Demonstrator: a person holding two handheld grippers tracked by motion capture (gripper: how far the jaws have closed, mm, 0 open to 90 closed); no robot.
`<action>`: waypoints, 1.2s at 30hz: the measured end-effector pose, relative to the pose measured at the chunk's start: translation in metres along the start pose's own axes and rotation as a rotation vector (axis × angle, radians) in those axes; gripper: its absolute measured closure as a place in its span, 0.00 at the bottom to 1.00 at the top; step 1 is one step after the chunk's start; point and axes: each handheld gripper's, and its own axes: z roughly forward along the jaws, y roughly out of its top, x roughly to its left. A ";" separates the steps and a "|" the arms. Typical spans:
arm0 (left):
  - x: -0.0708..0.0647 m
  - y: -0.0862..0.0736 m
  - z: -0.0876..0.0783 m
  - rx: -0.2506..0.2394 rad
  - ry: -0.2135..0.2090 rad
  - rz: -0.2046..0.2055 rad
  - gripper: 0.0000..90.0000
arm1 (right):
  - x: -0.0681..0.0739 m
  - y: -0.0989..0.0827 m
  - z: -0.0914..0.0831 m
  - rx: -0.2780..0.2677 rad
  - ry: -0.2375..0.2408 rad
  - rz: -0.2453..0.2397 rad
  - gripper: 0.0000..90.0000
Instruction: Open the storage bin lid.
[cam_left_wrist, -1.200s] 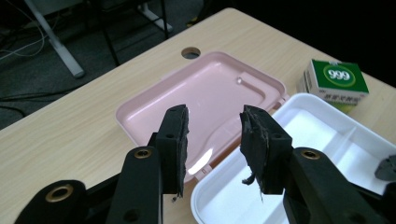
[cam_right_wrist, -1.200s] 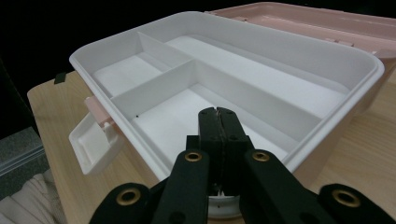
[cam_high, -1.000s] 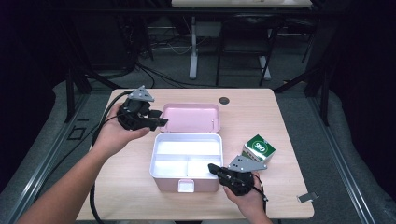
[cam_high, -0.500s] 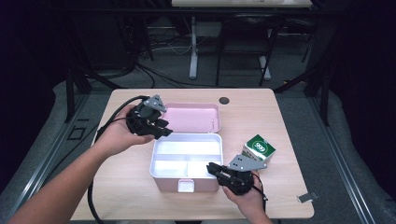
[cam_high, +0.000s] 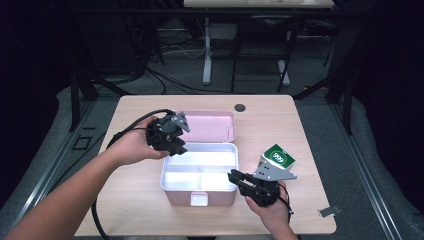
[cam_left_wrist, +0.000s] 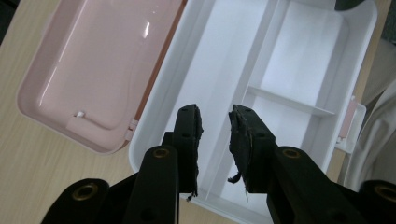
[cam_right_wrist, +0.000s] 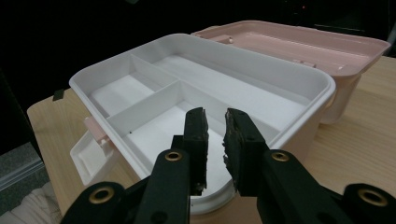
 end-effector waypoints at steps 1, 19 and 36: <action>-0.001 0.002 0.004 0.029 -0.010 0.022 0.80 | -0.001 0.000 -0.001 -0.003 -0.001 0.001 0.86; -0.009 0.022 0.039 0.237 -0.040 0.167 0.84 | -0.012 0.000 -0.008 0.000 -0.025 0.017 0.86; -0.020 0.036 0.071 0.322 -0.061 0.274 0.86 | -0.019 -0.001 -0.012 -0.014 -0.037 0.029 0.86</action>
